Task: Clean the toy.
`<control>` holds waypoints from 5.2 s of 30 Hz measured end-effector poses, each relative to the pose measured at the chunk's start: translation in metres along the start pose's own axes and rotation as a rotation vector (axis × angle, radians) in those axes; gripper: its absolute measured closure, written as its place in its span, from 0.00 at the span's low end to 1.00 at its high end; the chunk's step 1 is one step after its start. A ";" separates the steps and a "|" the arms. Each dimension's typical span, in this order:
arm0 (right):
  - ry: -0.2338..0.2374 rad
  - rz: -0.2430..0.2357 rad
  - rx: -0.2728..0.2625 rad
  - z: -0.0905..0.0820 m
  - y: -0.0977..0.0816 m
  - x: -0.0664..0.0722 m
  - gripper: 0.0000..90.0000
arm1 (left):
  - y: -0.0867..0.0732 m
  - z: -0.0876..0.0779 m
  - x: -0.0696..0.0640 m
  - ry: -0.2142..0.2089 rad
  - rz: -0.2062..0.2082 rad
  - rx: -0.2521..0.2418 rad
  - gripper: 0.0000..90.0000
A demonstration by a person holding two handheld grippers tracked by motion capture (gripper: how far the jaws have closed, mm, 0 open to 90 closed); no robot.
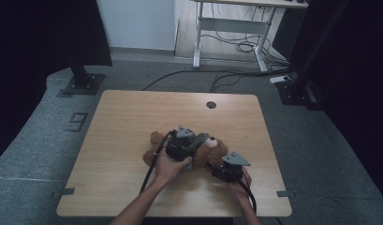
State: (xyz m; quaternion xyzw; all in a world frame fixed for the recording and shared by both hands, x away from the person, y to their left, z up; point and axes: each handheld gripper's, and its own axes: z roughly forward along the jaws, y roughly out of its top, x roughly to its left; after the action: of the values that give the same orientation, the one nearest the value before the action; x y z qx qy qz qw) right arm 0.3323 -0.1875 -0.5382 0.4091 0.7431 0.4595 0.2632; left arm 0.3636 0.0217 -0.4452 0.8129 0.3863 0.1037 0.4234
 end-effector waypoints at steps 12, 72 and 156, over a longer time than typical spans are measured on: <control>-0.057 -0.006 -0.001 0.001 -0.001 0.002 0.44 | -0.031 -0.020 0.018 0.061 0.002 -0.082 0.83; -0.041 0.061 -0.008 0.002 -0.005 0.000 0.44 | -0.078 -0.029 0.095 0.131 -0.184 0.021 0.83; 0.023 0.165 -0.023 -0.057 -0.027 -0.044 0.04 | -0.152 -0.124 0.121 0.200 -0.142 0.007 0.28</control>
State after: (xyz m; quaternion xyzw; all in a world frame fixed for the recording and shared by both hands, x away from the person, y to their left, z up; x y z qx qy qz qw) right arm 0.3018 -0.2576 -0.5373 0.4608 0.7043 0.4928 0.2206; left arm 0.3022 0.2358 -0.5042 0.7706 0.4835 0.1526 0.3862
